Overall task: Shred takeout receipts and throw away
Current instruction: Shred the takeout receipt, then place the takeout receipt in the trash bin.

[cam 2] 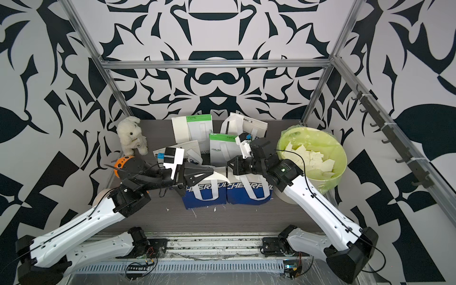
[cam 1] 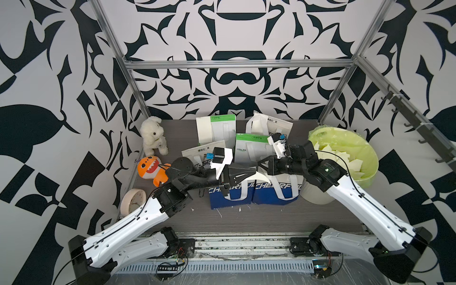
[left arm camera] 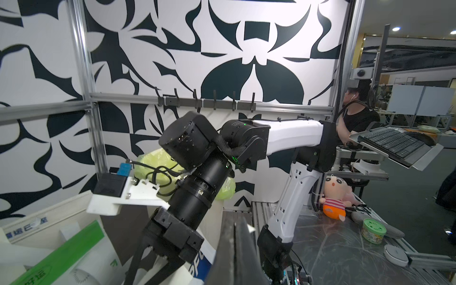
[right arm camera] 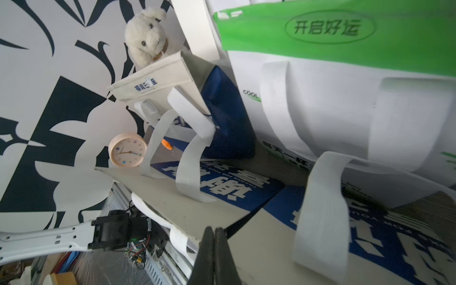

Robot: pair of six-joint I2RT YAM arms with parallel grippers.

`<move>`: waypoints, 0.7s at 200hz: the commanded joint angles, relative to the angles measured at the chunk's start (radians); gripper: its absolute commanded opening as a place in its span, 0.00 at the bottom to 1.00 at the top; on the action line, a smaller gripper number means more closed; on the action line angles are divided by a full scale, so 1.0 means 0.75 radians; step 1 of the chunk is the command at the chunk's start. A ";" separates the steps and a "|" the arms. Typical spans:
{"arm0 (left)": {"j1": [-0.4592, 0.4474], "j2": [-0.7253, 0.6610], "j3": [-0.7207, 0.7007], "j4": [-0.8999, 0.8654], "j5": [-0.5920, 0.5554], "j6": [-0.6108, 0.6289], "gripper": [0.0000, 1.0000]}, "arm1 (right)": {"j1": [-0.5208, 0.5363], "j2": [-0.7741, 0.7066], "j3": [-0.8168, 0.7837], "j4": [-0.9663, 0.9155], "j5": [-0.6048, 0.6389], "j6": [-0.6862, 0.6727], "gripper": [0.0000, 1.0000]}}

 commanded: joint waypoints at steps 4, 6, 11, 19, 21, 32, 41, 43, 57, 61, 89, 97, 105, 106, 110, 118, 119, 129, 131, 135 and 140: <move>0.002 -0.066 -0.041 -0.020 -0.068 0.028 0.00 | -0.024 -0.007 0.163 -0.087 0.167 -0.092 0.00; 0.002 -0.071 -0.042 -0.024 -0.073 0.030 0.00 | -0.027 -0.005 0.173 -0.098 0.178 -0.100 0.00; 0.003 -0.082 -0.044 -0.035 -0.081 0.034 0.00 | -0.036 0.000 0.209 -0.127 0.204 -0.124 0.00; 0.002 -0.096 -0.049 -0.044 -0.093 0.038 0.00 | -0.049 0.011 0.266 -0.172 0.250 -0.159 0.00; 0.003 -0.099 -0.051 -0.047 -0.095 0.038 0.00 | -0.054 0.013 0.278 -0.183 0.262 -0.166 0.00; 0.003 -0.109 -0.054 -0.060 -0.107 0.038 0.00 | -0.091 0.019 0.354 -0.238 0.308 -0.217 0.00; 0.003 -0.110 -0.055 -0.069 -0.110 0.037 0.00 | -0.133 0.018 0.410 -0.276 0.352 -0.244 0.00; 0.003 -0.109 -0.054 -0.070 -0.111 0.037 0.00 | -0.145 0.018 0.422 -0.284 0.359 -0.249 0.00; 0.002 -0.100 -0.049 -0.087 -0.114 0.036 0.00 | -0.236 0.012 0.487 -0.334 0.410 -0.287 0.00; 0.002 -0.096 -0.045 -0.094 -0.114 0.034 0.00 | -0.259 0.008 0.500 -0.346 0.434 -0.296 0.00; 0.002 -0.059 -0.024 -0.127 -0.108 0.034 0.00 | -0.433 -0.016 0.527 -0.423 0.637 -0.367 0.00; 0.003 -0.046 -0.017 -0.135 -0.108 0.034 0.00 | -0.468 -0.025 0.519 -0.441 0.729 -0.383 0.00; 0.002 -0.033 -0.011 -0.143 -0.109 0.035 0.00 | -0.498 -0.033 0.503 -0.451 0.773 -0.401 0.00; 0.002 -0.031 -0.010 -0.143 -0.109 0.034 0.00 | -0.503 -0.034 0.501 -0.451 0.778 -0.403 0.00; 0.003 -0.025 -0.008 -0.147 -0.109 0.036 0.00 | -0.518 -0.040 0.490 -0.453 0.787 -0.416 0.00; 0.002 -0.013 -0.001 -0.156 -0.107 0.034 0.00 | -0.547 -0.049 0.461 -0.452 0.793 -0.444 0.00; 0.002 -0.012 0.000 -0.156 -0.107 0.034 0.00 | -0.550 -0.049 0.456 -0.453 0.794 -0.446 0.00; 0.002 0.001 0.007 -0.162 -0.107 0.036 0.00 | -0.589 -0.037 0.434 -0.477 0.811 -0.466 0.00; 0.002 0.003 0.008 -0.163 -0.106 0.035 0.00 | -0.598 -0.032 0.432 -0.485 0.814 -0.468 0.00; 0.002 0.008 0.011 -0.168 -0.106 0.035 0.00 | -0.614 -0.023 0.428 -0.499 0.818 -0.469 0.00; 0.003 0.013 0.014 -0.173 -0.106 0.035 0.00 | -0.635 -0.013 0.425 -0.516 0.821 -0.470 0.00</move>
